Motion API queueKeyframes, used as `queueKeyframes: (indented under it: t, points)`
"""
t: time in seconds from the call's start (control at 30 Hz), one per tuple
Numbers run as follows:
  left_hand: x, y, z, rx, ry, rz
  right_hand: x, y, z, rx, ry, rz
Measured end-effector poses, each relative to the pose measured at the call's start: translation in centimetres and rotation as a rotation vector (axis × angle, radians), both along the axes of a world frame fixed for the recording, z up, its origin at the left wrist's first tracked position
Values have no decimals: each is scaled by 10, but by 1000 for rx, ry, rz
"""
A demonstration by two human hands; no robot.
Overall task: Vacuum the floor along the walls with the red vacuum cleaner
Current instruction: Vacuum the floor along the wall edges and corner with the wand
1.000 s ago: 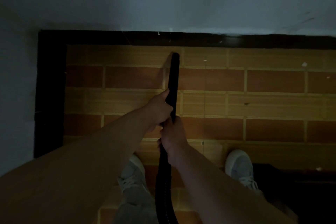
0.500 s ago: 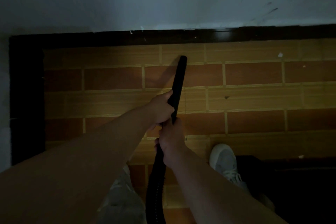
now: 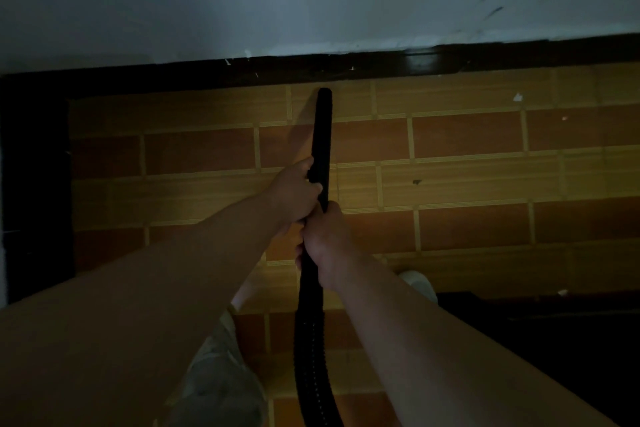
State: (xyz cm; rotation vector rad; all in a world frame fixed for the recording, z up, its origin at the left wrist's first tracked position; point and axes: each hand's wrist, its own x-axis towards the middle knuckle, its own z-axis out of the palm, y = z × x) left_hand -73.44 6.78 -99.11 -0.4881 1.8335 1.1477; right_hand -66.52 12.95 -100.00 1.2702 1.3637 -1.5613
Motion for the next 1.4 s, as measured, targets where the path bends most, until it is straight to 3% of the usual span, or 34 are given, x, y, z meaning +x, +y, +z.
queueKeyframes:
  t: [0.23,0.77,1.4]
  points:
    - [-3,14,9,7,16,-71,1,8,2,12,8,-17]
    - [10,-34,4,-94,7,199,-10,-14,13,-95,2,259]
    - [-4,-222,-13,-198,30,430,-50,-188,3,-130,41,549]
